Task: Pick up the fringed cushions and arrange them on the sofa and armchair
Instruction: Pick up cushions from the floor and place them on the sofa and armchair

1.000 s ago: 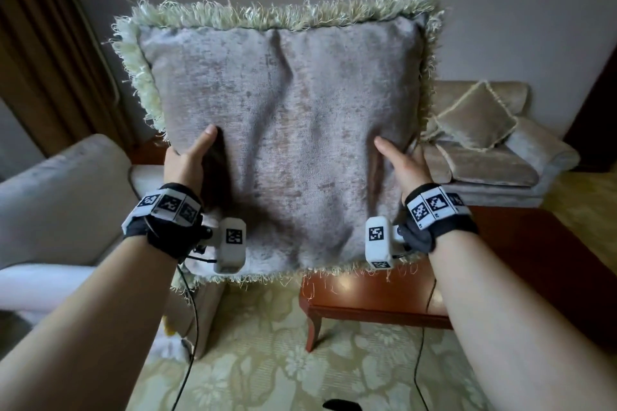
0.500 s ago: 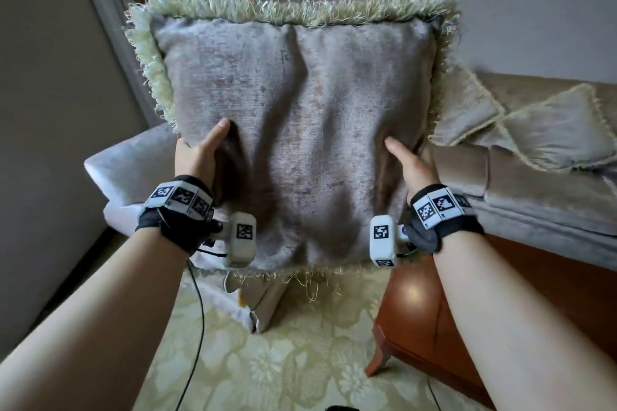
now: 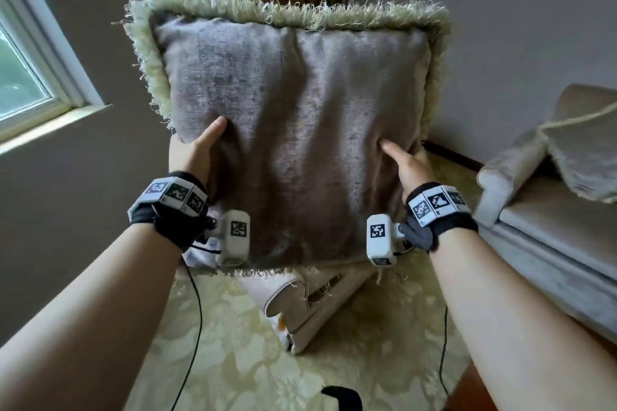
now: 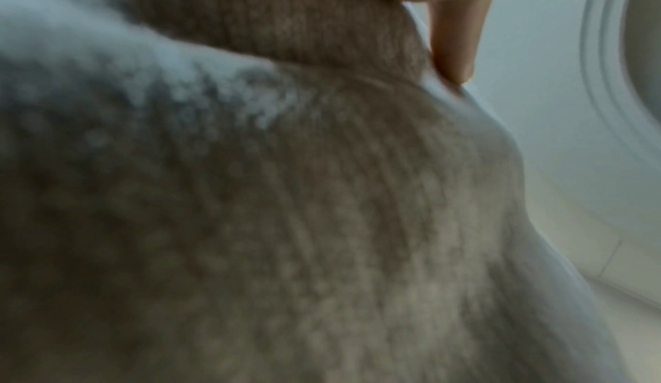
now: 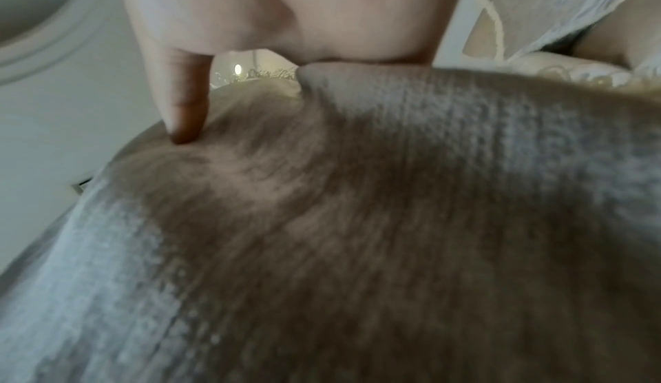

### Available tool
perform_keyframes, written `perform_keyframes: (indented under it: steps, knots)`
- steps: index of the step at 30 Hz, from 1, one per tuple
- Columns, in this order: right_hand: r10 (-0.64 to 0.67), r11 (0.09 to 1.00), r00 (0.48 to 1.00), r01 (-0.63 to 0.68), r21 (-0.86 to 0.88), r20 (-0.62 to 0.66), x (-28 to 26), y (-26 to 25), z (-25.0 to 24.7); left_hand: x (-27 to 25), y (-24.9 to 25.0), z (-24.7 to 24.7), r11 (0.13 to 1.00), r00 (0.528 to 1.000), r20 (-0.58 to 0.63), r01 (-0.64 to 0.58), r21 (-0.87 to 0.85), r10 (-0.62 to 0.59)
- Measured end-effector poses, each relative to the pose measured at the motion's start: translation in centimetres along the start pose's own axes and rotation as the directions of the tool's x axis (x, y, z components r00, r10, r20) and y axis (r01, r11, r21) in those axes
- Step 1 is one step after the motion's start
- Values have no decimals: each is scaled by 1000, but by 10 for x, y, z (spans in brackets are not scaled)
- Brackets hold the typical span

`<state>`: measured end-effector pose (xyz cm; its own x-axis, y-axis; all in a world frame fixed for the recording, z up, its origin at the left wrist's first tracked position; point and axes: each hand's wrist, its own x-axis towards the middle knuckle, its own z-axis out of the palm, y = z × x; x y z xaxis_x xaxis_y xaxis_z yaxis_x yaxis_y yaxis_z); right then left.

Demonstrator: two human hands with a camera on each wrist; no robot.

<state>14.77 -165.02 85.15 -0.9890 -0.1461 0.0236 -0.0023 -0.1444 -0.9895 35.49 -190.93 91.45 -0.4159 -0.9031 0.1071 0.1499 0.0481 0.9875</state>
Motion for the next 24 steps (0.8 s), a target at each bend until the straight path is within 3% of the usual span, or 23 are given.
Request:
perform_keyframes:
  steps: [7,10,16,24]
  knots:
    - [32,999,999,-32,-26,4,76,1,78,117,-20,32,999,1000,-25,4,-32,-4]
    - [18,999,999,-19,-29,-46,115,-4,95,161,-21,61,1000,1000,25,1,-28,0]
    - [9,1000,988,-10,-7,-157,198,-5,100,222,-26,133,997,993,107,-53,-55,59]
    - [97,995,992,-100,-27,-84,310,12,86,279,-63,245,996,992,86,-88,-34,91]
